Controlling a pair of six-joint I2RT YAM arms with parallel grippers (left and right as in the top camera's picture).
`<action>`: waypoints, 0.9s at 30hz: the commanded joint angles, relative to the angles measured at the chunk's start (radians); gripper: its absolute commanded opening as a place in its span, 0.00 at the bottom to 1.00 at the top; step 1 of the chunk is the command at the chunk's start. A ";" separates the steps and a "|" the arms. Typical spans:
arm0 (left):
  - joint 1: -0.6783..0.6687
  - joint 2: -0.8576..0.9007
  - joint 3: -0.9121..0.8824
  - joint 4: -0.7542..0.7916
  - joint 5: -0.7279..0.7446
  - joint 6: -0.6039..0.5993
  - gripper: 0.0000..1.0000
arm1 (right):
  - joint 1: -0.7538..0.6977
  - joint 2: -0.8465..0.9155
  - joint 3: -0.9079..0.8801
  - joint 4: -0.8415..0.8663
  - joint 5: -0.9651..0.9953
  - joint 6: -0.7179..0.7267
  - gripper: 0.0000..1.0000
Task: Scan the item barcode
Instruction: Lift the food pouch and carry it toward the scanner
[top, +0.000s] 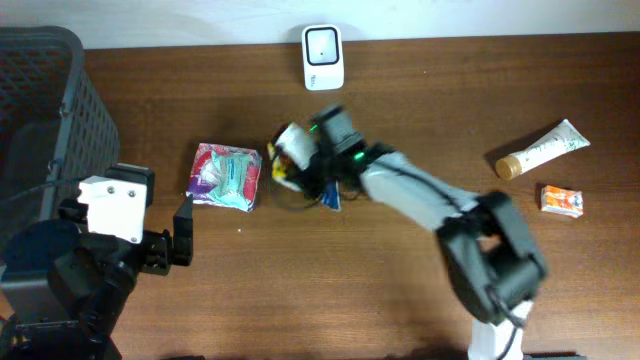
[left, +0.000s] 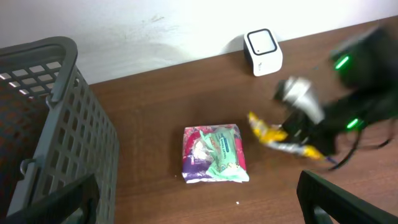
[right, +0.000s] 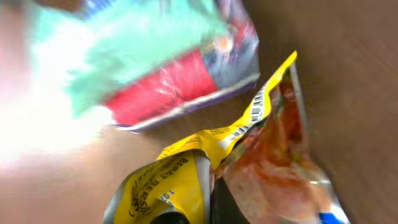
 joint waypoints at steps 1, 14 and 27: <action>0.004 -0.002 0.001 -0.004 0.000 -0.013 0.99 | -0.140 -0.146 0.005 -0.003 -0.531 0.043 0.04; 0.004 0.030 0.001 -0.044 0.000 -0.013 0.99 | -0.344 -0.192 0.006 0.166 -1.008 0.358 0.04; 0.004 0.030 0.001 -0.045 0.000 -0.012 0.99 | -0.635 -0.460 0.005 -0.074 -1.008 0.175 0.04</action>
